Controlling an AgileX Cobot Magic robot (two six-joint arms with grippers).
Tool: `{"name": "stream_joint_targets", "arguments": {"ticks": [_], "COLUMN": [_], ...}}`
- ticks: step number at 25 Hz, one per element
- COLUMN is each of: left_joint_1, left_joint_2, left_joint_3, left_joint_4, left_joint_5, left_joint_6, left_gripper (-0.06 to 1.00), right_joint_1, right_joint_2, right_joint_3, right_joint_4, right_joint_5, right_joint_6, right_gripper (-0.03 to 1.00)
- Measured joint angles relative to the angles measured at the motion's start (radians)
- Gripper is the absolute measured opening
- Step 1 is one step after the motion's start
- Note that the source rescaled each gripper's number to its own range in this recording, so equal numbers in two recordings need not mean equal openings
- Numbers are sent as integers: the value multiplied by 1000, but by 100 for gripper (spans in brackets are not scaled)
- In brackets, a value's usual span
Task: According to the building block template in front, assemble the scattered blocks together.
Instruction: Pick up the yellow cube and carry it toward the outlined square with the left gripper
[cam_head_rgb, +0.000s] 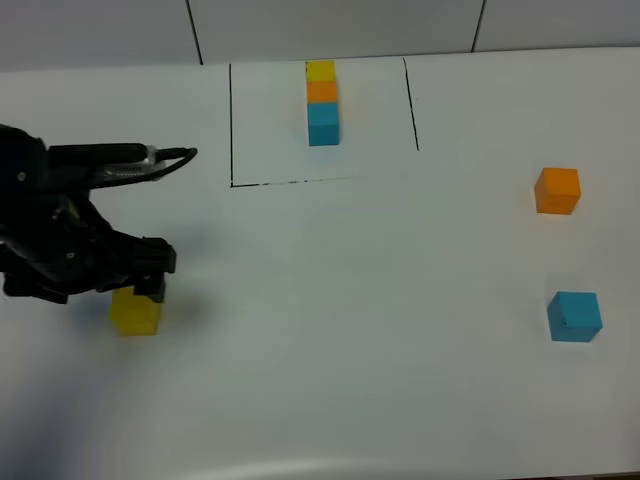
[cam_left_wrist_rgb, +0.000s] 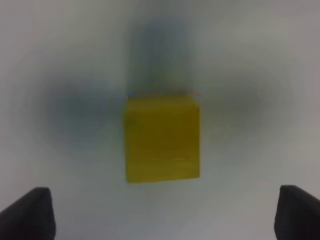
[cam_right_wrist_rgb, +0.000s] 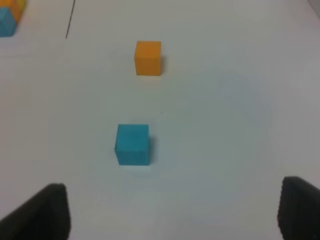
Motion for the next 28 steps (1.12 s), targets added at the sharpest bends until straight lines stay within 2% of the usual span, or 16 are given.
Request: {"name": "stream_joint_targets", "arguments": {"ticks": [5,15,21,23,25,27,28], "left_joint_1": [-13,-12,-12,-12,-12,-12,-12], "left_joint_2": [99,172,229,232,232,232,232], "left_joint_3": [-14,-15,-15,-15,-15,-15,-15], "left_joint_4": [-2,16,37,47,56,71,73], "left_joint_5": [-22,-127,-136,-140,-140,-135,-131], "left_joint_6": [-48,-52,-52,-52,-52,-52,-52], "left_gripper": [97,97,92,83,66,36,17], "right_joint_1": [0,0,0,0,0,0,0], "right_joint_2": [0,0,0,0,0,0,0], "right_joint_3": [0,0,0,0,0,0,0], "right_joint_4": [0,0,0,0,0,0,0], "right_joint_5": [0,0,0,0,0,0,0], "right_joint_6": [-1,0,0,0,0,0,0], "right_gripper": [70,70,70,70,70,70,70]}}
